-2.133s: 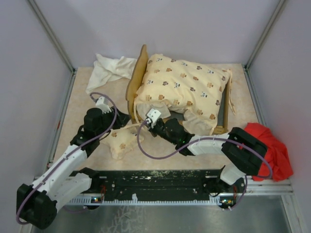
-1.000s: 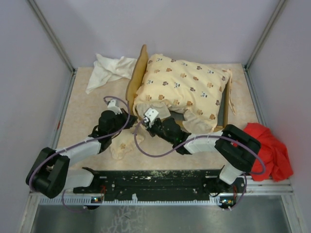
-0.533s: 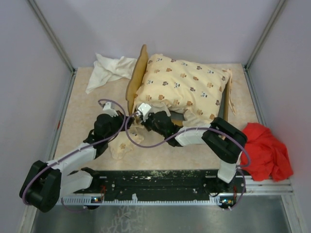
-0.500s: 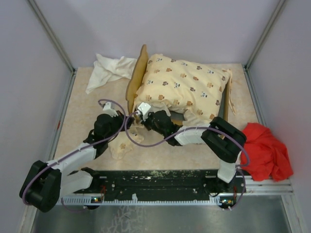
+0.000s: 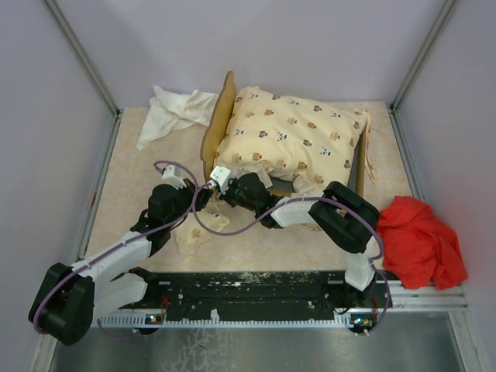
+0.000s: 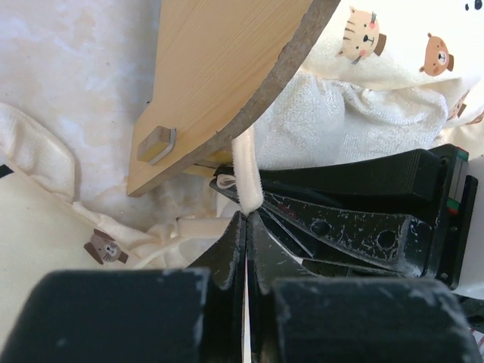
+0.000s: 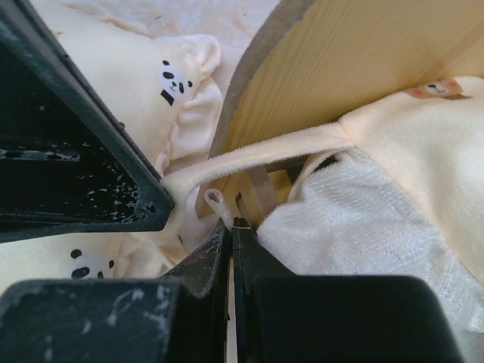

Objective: Set up the pet bed

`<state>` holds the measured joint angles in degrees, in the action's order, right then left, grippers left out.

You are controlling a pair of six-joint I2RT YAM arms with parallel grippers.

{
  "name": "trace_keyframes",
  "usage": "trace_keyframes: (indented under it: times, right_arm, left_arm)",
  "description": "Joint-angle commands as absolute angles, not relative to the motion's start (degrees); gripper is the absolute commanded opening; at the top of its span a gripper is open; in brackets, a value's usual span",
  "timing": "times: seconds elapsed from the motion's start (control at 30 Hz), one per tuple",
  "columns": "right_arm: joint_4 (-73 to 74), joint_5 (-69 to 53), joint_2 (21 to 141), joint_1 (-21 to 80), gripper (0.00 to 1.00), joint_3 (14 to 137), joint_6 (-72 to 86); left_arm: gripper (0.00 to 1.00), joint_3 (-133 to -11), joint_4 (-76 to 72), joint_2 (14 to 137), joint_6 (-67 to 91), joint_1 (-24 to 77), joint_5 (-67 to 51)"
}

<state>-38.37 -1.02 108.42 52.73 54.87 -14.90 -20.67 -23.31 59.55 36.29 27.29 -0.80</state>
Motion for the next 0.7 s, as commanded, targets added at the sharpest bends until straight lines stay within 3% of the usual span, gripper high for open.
trace_keyframes:
  times: [0.0,0.4,0.57,0.67]
  right_arm:
    - [-45.25,-5.71,108.92,52.38,0.00,57.92,-20.08]
    - [-55.04,-13.67,109.97,51.87,0.00,54.97,-24.04]
    - [-55.97,-15.01,110.38,51.37,0.00,54.40,-25.58]
    - [-56.35,-15.08,110.63,51.29,0.00,54.49,-26.09]
  left_arm:
    - [0.00,-20.36,-22.71,58.97,36.22,27.52,-0.85]
    - [0.00,-21.22,-19.35,56.07,37.10,27.51,-2.72]
    - [0.26,-22.73,-10.17,50.53,41.05,27.50,2.29]
    - [0.36,-24.78,-5.90,48.28,40.65,27.44,6.52]
